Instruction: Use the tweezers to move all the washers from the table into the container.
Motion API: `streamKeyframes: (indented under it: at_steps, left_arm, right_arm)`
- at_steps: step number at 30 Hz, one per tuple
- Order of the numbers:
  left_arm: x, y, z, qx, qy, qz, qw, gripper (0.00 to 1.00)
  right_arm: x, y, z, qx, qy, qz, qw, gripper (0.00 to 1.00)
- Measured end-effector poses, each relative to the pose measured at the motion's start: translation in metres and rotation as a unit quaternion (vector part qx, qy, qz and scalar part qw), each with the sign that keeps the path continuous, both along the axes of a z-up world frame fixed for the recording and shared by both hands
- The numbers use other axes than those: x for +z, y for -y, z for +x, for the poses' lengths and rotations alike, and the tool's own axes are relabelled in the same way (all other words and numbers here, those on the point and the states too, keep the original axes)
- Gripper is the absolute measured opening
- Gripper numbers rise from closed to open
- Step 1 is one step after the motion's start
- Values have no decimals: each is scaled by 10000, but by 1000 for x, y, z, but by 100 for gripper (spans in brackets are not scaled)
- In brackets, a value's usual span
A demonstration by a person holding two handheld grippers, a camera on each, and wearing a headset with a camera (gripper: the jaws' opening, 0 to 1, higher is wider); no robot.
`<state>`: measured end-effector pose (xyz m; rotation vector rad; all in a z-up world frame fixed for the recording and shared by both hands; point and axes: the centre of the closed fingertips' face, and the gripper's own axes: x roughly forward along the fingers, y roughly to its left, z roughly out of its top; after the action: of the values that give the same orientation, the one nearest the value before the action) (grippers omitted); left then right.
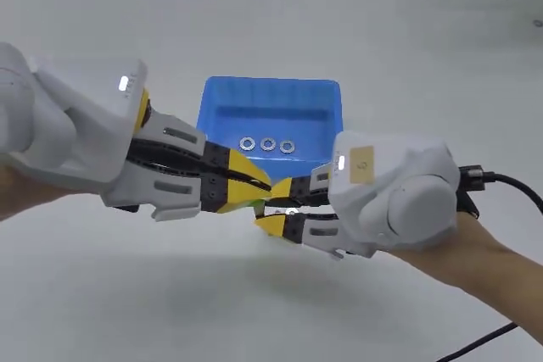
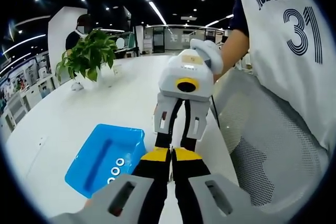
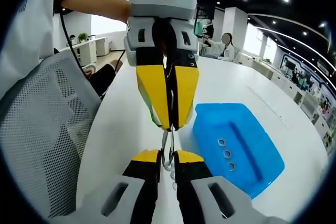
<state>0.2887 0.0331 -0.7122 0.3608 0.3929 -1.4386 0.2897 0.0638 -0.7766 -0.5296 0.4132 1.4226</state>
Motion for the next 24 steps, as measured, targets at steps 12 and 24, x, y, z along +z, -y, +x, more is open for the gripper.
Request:
streamKeyframes:
  at_steps: [12,24]
  left_arm:
    - [0,0,1,90,-202,-117,9997,5]
    - [0,0,1,123,-370,-162,9991,5]
  right_arm:
    - [-1,-1,-1,-24,-74,-11,10000,11]
    - [-2,0,-1,-129,-151,-11,9998,10]
